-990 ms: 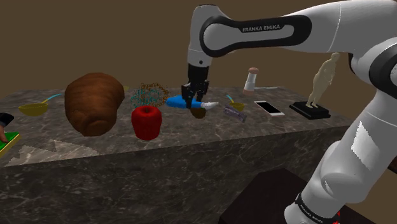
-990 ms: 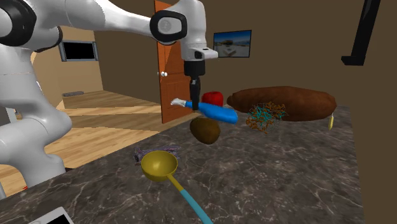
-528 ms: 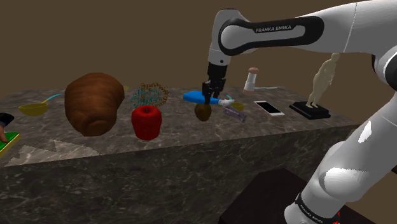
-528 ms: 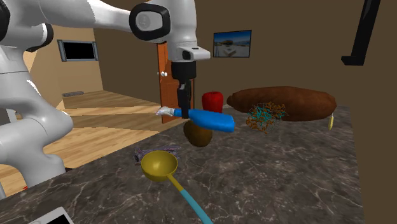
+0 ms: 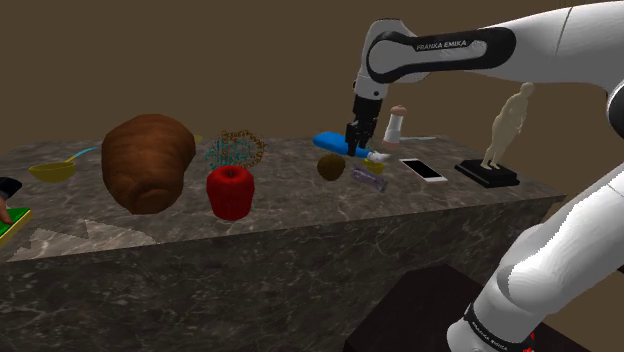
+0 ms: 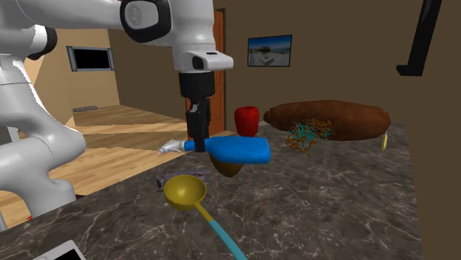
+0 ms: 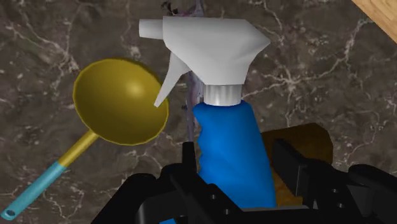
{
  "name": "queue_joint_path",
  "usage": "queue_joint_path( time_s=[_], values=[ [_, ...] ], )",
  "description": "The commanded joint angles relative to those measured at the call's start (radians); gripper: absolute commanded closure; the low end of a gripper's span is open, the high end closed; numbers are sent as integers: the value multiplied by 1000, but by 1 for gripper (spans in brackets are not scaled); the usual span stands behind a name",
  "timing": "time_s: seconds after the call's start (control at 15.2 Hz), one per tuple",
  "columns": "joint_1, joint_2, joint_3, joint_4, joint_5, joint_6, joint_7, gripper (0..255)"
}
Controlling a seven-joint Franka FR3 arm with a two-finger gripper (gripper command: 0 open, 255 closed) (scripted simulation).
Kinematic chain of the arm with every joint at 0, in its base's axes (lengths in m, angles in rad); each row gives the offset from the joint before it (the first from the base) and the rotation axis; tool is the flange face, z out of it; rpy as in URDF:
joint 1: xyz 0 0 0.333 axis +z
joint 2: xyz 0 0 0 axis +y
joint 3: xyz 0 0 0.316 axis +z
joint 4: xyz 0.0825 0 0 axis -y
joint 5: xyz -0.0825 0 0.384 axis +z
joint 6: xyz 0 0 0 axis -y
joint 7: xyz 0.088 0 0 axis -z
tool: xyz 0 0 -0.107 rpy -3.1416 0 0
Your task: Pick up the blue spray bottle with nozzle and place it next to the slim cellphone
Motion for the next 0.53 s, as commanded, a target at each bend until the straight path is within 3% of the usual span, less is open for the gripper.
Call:
queue_joint_path(
  time_s=[0.0,0.46],
  values=[
    [-20,-8,-32,-9,-7,-1,-51,255],
    [-88,5,-141,6,-31,-10,-220,255]
  ],
)
